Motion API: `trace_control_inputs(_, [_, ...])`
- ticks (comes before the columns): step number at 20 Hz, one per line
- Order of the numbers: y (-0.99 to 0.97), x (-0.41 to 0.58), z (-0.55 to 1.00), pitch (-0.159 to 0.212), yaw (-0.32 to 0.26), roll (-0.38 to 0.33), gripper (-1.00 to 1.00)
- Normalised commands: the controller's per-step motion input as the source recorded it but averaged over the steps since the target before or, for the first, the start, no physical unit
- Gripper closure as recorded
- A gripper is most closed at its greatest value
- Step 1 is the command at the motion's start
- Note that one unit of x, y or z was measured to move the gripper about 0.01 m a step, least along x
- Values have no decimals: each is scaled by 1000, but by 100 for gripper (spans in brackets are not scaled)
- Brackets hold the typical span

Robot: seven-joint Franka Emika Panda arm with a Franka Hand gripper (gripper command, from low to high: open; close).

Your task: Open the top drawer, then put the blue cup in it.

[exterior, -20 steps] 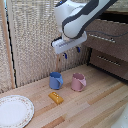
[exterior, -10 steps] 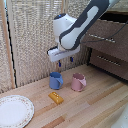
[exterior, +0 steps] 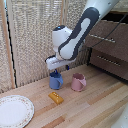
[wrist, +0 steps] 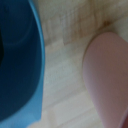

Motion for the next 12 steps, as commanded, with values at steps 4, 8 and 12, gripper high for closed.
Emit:
trace_control_inputs(4, [-29, 324, -311, 6, -15, 55, -100])
trace_control_inputs(8, [-51, 86, -190, 4, 0, 43, 100])
trace_control_inputs(12, [-14, 0, -49, 18, 0, 8, 100])
